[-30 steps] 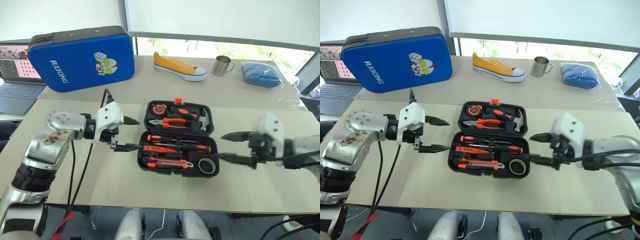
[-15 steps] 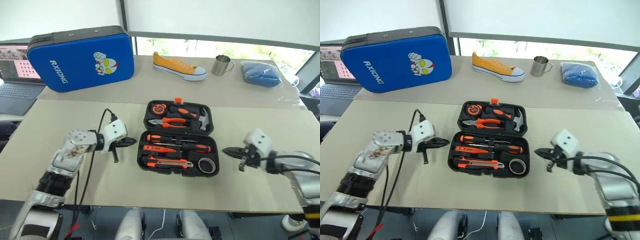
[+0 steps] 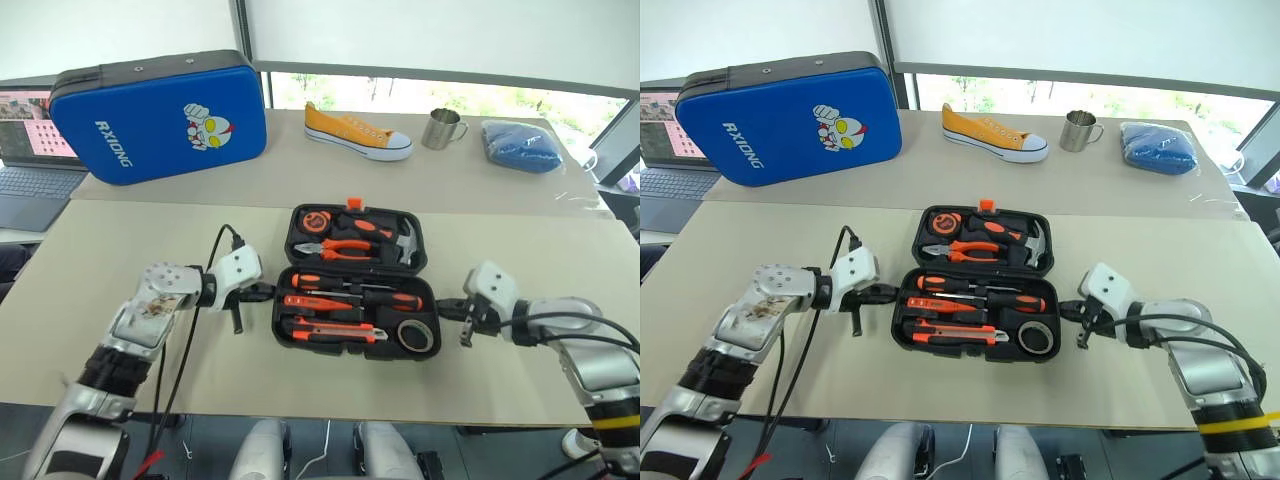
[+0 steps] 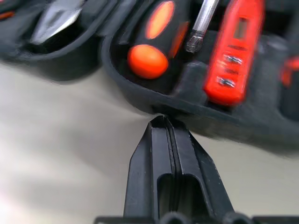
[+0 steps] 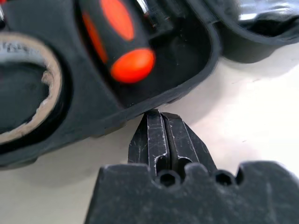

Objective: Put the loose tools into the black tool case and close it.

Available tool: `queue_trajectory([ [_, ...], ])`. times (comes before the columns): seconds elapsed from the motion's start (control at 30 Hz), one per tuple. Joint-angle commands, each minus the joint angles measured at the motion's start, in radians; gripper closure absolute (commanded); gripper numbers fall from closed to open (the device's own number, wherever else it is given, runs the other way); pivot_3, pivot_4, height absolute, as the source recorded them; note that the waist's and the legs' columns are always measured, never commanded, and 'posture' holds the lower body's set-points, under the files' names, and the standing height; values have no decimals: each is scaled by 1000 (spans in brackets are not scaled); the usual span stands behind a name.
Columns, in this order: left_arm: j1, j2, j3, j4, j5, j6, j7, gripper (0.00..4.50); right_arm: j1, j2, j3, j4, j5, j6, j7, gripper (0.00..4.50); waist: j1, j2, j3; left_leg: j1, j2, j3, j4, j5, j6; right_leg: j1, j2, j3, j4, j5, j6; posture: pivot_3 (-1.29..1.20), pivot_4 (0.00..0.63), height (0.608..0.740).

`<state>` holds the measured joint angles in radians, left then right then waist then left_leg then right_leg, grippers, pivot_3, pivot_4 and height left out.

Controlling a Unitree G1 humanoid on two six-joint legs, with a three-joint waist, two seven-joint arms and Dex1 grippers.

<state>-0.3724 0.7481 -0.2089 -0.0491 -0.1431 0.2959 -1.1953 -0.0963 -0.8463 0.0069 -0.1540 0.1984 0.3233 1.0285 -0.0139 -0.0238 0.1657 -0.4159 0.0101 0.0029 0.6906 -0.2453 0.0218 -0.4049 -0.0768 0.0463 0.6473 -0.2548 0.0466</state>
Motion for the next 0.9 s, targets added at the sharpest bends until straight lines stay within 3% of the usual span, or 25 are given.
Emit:
queue_trajectory([
  [0.03,59,59,-18,-100,1,-76,-64,4458,68,-22,-2,-128,22,-50,37,4500,0,0,0,0,0,0,0,0,0,0,0,0,0,0,0,0,150,740],
  [0.3,176,147,29,-172,-10,-93,-60,4458,257,-59,-59,-275,39,-41,27,4500,2,0,0,1,1,0,0,0,0,2,0,0,-1,0,0,0,150,740],
  [0.6,208,132,48,-306,-60,1,-15,4458,316,-78,-146,-279,47,-25,1,4500,9,0,0,1,1,1,1,0,0,2,0,0,-1,0,0,0,150,740],
  [0.9,69,161,68,-55,11,-73,-6,4458,196,-87,-131,-181,33,-36,-2,4500,10,0,0,2,1,1,2,0,0,2,1,0,0,0,0,0,150,740],
])
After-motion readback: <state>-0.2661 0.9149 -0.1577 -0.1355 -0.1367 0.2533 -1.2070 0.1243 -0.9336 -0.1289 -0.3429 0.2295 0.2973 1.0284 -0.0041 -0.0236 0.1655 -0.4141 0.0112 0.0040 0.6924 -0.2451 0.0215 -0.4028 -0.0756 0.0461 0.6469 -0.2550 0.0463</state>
